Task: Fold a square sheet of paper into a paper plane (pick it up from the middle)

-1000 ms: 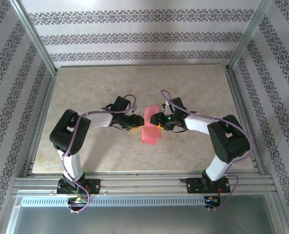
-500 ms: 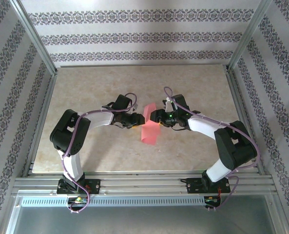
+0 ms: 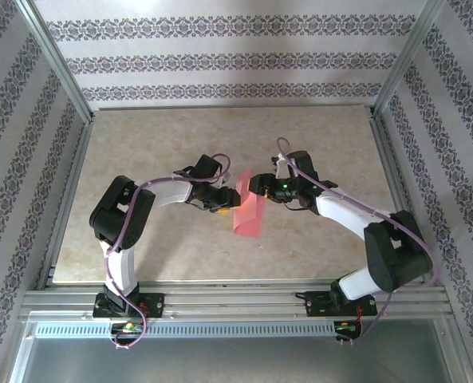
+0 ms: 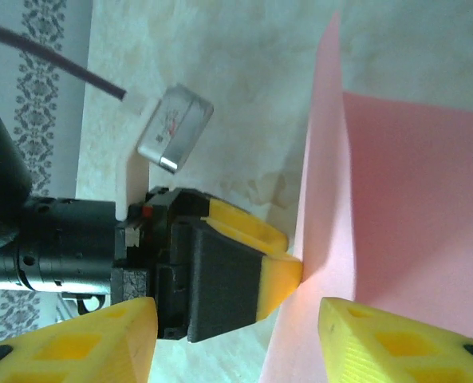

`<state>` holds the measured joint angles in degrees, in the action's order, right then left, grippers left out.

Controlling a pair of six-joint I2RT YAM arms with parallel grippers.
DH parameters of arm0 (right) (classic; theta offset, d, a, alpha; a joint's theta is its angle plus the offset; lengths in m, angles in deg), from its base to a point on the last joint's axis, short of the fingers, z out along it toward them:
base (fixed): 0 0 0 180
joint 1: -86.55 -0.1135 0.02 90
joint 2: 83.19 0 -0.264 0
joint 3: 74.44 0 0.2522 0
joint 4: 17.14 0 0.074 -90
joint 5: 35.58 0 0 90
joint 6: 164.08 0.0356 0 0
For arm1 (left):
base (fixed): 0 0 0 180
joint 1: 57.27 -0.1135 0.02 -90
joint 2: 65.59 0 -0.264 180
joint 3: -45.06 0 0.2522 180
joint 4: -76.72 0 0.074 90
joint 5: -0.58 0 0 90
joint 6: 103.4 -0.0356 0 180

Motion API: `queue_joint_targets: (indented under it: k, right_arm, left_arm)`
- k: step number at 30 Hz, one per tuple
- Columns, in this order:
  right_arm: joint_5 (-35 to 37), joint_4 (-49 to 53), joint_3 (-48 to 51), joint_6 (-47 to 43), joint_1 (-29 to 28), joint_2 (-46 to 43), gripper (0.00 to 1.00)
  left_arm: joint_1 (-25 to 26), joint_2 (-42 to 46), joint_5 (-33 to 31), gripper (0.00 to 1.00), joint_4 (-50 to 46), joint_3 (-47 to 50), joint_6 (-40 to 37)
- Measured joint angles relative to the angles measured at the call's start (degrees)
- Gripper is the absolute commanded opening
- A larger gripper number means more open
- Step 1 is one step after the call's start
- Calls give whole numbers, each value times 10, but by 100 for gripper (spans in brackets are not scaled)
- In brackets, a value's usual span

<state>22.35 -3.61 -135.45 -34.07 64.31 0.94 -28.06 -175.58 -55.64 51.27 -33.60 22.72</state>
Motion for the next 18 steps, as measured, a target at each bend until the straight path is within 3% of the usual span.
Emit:
queue_joint_targets:
  k: [8,13,18]
  right_arm:
    - [50,85,-18,-48,-2,36,54]
    - [51,103,-50,-58,-21,75,38]
    - [45,108,-72,-56,-30,91,13]
  left_arm:
    - [0,0,0,51,-3,0,-2]
    - [0,0,0,51,-3,0,-3]
    - [0,0,0,51,-4,0,-8]
